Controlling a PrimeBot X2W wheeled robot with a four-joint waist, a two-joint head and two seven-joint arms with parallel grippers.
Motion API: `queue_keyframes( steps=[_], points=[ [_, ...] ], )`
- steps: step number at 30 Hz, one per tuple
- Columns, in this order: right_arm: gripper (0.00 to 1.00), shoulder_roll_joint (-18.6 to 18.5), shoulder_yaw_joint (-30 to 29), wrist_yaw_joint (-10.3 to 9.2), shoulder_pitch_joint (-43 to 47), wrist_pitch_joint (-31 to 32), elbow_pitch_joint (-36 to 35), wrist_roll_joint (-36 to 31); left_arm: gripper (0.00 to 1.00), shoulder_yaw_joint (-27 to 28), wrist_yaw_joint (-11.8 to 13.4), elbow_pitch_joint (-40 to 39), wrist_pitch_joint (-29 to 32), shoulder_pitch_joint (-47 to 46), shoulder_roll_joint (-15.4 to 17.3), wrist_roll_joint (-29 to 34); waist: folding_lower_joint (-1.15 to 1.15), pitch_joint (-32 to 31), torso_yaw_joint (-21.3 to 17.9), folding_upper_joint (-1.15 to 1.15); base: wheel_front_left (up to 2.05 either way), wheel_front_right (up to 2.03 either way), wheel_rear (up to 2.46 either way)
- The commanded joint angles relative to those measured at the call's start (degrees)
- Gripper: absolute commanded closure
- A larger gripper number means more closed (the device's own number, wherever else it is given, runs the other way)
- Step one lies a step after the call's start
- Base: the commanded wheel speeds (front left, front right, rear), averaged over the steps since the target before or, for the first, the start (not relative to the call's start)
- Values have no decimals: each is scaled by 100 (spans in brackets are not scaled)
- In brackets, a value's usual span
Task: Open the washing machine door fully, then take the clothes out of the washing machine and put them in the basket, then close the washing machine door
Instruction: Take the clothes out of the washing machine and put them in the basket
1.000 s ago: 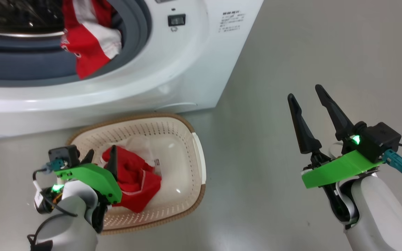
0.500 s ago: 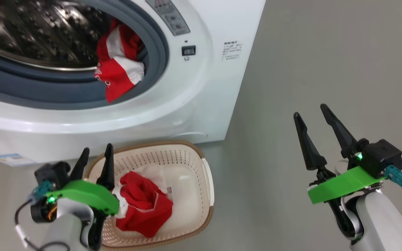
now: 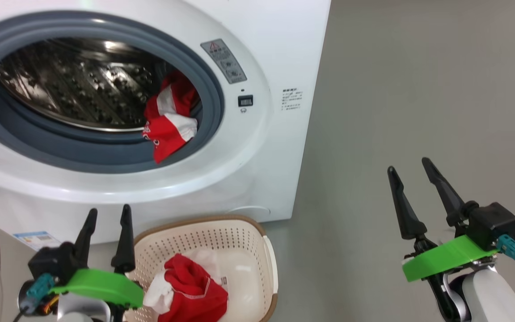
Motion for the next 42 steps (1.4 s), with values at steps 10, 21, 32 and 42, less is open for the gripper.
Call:
queue_keyframes(
  steps=[10, 21, 32, 42],
  points=[
    [0, 23, -145, 36, 414, -36, -247, -152, 0, 272, 172, -940, -70, 817, 152, 351, 0, -624, -18, 0, 0, 0, 0],
    [0, 47, -317, 36, 736, -36, -351, -243, 0, 249, 260, -1183, -70, 1262, 155, 456, 0, -862, 31, 0, 0, 0, 0],
    [0, 68, -286, 36, 816, -36, -355, -270, 0, 152, 354, -1277, -51, 1370, 154, 458, 0, -918, -6, 0, 0, 0, 0],
    [0, 62, -289, 36, 828, -36, -347, -258, 0, 97, 397, -1366, 4, 1372, 167, 424, 0, -918, 20, 0, 0, 0, 0]
  ],
)
